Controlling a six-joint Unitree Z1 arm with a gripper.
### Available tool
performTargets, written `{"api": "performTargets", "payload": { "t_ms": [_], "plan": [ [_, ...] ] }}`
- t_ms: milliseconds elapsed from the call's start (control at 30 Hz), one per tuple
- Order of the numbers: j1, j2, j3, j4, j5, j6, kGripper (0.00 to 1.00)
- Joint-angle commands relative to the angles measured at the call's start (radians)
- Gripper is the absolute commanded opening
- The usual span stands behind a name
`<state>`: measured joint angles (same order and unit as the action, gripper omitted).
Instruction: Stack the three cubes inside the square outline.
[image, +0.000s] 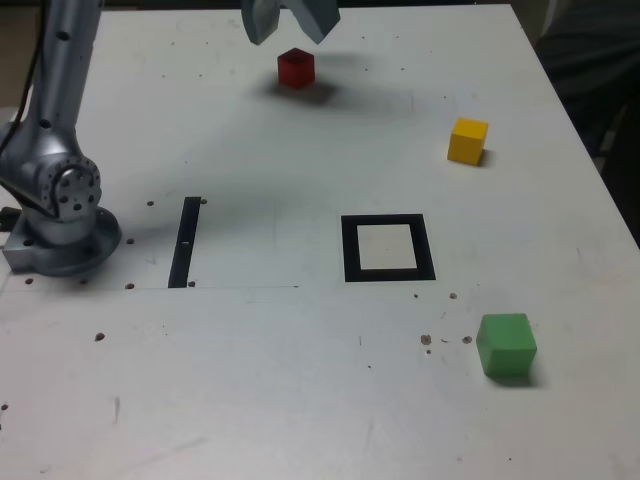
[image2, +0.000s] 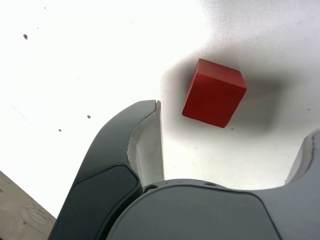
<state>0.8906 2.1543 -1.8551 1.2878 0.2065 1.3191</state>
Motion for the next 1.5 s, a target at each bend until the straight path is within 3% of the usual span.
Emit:
{"api": "performTargets", "payload": {
  "t_ms": [0, 733, 1000, 1233, 1467],
  "plan": [
    [0.002, 0.009, -0.003, -0.003, 0.002, 0.003, 0.96],
    [0.01, 0.118, -0.048, -0.028, 0.004, -0.005, 0.91],
    [0.01, 0.129, -0.038, -0.026, 0.011, -0.034, 0.8],
    [0.006, 0.122, -0.029, -0.028, 0.021, -0.057, 0.59],
    [-0.001, 0.119, -0.017, -0.034, 0.022, -0.058, 0.5]
  ]
}}
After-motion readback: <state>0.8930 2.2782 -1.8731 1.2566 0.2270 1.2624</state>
